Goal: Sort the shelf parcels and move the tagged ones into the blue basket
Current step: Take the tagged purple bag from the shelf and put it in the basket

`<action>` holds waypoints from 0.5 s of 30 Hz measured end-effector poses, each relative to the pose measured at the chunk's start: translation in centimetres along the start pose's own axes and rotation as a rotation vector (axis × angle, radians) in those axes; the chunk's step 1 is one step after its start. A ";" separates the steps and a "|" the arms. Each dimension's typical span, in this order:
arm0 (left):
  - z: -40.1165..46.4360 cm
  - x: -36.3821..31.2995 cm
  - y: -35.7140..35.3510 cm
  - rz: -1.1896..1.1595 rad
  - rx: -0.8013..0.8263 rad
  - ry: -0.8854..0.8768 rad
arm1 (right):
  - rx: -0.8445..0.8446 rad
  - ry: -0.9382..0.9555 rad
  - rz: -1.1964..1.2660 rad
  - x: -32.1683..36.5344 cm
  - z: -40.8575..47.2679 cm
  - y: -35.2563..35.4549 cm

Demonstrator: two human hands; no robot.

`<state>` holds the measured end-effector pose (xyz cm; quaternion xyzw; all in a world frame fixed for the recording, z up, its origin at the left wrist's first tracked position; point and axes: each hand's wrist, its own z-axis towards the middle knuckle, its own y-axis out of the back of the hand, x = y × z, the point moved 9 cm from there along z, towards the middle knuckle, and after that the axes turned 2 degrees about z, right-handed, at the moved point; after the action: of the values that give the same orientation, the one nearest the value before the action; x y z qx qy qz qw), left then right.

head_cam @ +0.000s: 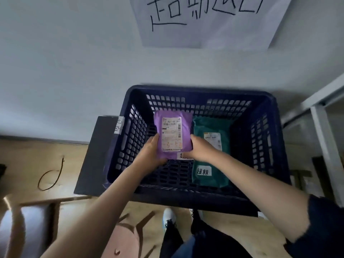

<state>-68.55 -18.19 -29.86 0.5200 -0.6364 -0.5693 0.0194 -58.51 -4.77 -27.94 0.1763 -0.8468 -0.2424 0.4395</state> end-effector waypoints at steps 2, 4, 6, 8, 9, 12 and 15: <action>2.1 1.6 -2.0 -0.003 0.095 0.026 | 0.020 -0.046 0.011 -1.3 2.0 -1.5; 3.6 2.7 -3.5 0.012 0.162 0.038 | 0.030 -0.069 0.034 -2.7 3.8 -3.1; 4.7 3.3 -4.2 0.056 0.219 0.042 | 0.015 -0.085 0.085 -3.8 5.3 -4.3; 6.1 4.2 -4.8 0.105 0.277 0.044 | 0.004 -0.108 0.128 -4.8 6.5 -5.1; 7.0 5.1 -5.1 0.113 0.287 0.058 | 0.000 -0.114 0.135 -5.0 7.2 -5.4; 9.4 8.3 -5.9 0.126 0.261 0.184 | -0.014 -0.097 0.152 -4.9 9.6 -6.0; 9.8 9.3 -5.7 0.146 0.207 0.273 | -0.014 -0.077 0.145 -4.7 11.7 -6.8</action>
<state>-75.23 -16.54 -42.78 0.5441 -0.7192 -0.4219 0.0934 -65.02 -5.00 -40.67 0.1020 -0.8720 -0.2224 0.4240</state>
